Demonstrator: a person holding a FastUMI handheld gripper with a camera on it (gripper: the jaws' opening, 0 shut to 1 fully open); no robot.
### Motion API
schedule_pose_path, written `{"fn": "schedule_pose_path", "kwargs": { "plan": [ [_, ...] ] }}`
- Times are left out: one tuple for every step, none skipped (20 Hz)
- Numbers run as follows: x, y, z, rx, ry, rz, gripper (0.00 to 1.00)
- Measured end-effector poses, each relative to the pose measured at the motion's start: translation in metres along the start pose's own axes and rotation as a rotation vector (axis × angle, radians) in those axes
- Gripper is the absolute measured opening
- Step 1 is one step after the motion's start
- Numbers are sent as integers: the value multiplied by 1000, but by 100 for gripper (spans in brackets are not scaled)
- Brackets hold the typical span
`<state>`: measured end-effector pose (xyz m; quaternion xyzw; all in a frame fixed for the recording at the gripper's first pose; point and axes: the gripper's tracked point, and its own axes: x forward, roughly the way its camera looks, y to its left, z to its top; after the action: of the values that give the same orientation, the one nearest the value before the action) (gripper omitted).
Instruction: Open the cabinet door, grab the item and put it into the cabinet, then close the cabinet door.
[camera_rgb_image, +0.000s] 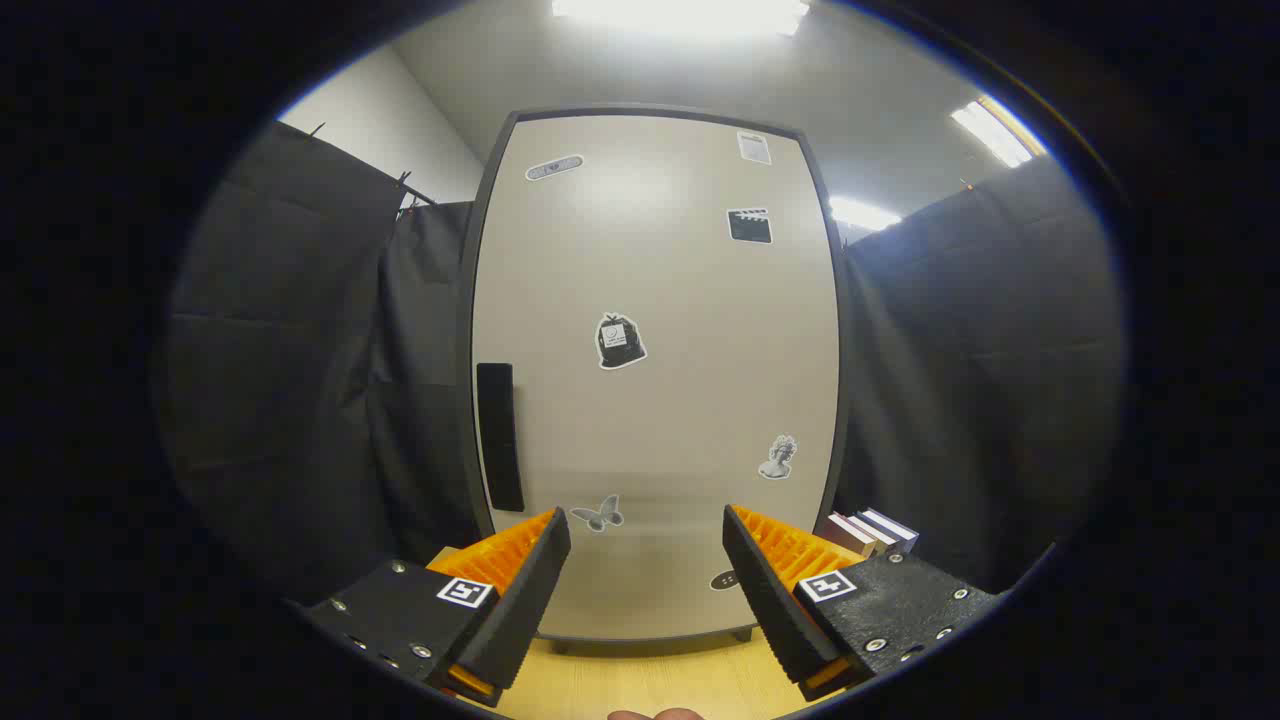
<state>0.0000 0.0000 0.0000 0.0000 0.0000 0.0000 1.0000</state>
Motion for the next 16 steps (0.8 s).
{"fn": "schedule_pose_path", "kwargs": {
  "plan": [
    [2, 0, 0, -4, -4, -2, 95],
    [3, 1, 0, -4, -4, 0, 95],
    [2, 3, -2, 0, -2, 5, 95],
    [3, 5, -2, 6, 0, 10, 95],
    [3, 5, -3, 9, 3, 11, 95],
    [4, 5, -2, 10, 3, 12, 95],
    [4, 6, -2, 14, 0, 15, 95],
    [5, 5, -1, 19, -4, 14, 95],
    [5, 5, -1, 23, -7, 14, 95],
    [4, 4, -1, 24, -8, 14, 95],
    [4, 3, -1, 20, -6, 7, 95],
    [4, 1, 0, 18, -8, 5, 95],
    [4, 2, -1, 22, -9, 6, 95],
    [3, 2, -1, 25, -7, 3, 95],
    [3, 1, -1, 25, -8, 0, 95],
    [3, 0, 0, 26, -9, -1, 95]
  ]
}}
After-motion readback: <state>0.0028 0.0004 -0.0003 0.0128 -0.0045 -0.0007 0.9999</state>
